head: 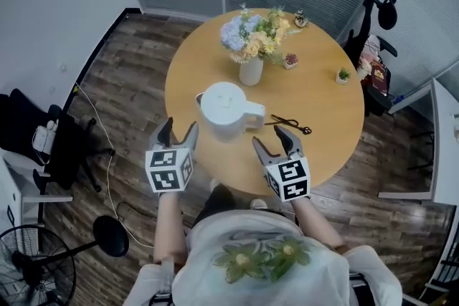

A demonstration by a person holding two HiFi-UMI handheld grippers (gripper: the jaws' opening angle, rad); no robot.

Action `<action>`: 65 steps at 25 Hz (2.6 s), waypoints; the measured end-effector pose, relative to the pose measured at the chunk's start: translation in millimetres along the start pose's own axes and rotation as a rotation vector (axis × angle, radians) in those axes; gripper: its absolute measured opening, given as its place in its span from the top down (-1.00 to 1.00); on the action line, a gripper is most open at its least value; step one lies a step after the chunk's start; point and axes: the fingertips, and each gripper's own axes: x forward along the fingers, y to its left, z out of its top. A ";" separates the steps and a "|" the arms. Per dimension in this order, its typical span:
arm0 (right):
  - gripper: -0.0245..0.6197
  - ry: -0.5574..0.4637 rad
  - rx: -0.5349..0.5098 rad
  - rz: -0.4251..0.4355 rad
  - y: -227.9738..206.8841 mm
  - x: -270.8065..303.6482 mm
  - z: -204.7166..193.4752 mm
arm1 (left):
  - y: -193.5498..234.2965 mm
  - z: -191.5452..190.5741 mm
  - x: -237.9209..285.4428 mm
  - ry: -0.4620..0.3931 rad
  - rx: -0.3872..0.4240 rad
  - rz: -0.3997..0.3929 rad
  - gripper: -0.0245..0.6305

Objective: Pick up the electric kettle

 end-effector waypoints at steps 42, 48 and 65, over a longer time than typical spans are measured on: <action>0.13 0.153 0.076 -0.335 -21.4 67.4 -40.4 | 10.4 8.8 108.4 0.162 -0.321 -0.469 0.28; 0.13 0.161 0.082 -0.336 -22.4 72.2 -44.2 | 7.5 9.0 111.8 0.191 -0.382 -0.512 0.37; 0.46 0.184 0.086 -0.395 -35.5 75.3 -52.2 | -4.7 10.6 111.1 0.223 -0.643 -0.676 0.57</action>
